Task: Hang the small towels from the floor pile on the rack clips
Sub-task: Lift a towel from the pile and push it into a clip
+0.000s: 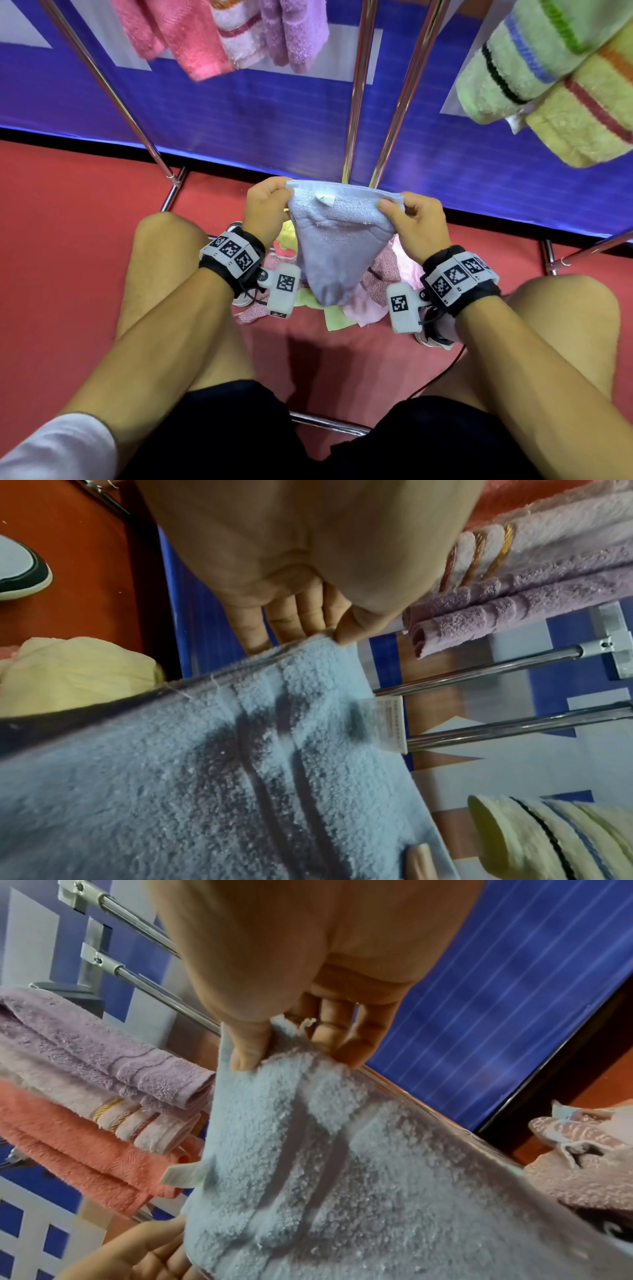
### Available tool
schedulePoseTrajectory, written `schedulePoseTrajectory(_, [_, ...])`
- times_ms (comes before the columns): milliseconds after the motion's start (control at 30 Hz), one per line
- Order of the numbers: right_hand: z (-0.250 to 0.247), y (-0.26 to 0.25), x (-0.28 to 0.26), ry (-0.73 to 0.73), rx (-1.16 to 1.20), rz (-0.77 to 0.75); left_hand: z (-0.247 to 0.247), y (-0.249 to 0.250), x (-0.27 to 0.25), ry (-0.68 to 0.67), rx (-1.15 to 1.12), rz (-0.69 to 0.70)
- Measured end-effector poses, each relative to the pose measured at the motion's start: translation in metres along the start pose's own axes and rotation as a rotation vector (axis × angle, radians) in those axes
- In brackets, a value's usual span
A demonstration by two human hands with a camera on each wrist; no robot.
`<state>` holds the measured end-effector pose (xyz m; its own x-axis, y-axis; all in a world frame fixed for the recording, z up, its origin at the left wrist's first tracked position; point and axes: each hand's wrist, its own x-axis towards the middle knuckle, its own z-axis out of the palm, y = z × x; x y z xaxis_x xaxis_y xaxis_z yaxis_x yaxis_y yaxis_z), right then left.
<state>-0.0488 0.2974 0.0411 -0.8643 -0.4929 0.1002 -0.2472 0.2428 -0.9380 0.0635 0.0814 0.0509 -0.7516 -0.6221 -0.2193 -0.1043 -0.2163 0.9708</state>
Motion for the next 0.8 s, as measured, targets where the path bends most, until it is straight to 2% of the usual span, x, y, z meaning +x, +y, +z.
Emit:
schedulePoseTrajectory(167, [-0.002, 0.007, 0.004, 0.103, 0.002, 0.037, 0.006, -0.006, 0.001, -0.022, 0.114, 0.042])
schedulePoseTrajectory(300, [-0.004, 0.005, 0.004, 0.134, -0.006, 0.04, 0.009, -0.006, 0.001, -0.015, 0.122, 0.048])
schedulePoseTrajectory(433, [-0.004, 0.006, 0.004, 0.181, -0.222, 0.016, 0.008, -0.009, 0.002, 0.031, 0.138, 0.031])
schedulePoseTrajectory(500, [-0.001, 0.007, 0.004, 0.167, -0.324, 0.001, 0.008, -0.013, 0.002, 0.051, 0.204, 0.034])
schedulePoseTrajectory(633, [0.006, 0.006, 0.002, 0.097, -0.301, 0.007, 0.012, -0.013, -0.002, 0.048, 0.239, 0.047])
schedulePoseTrajectory(800, [0.016, -0.001, -0.004, -0.046, -0.241, -0.028, 0.022, -0.014, -0.011, -0.055, 0.241, 0.06])
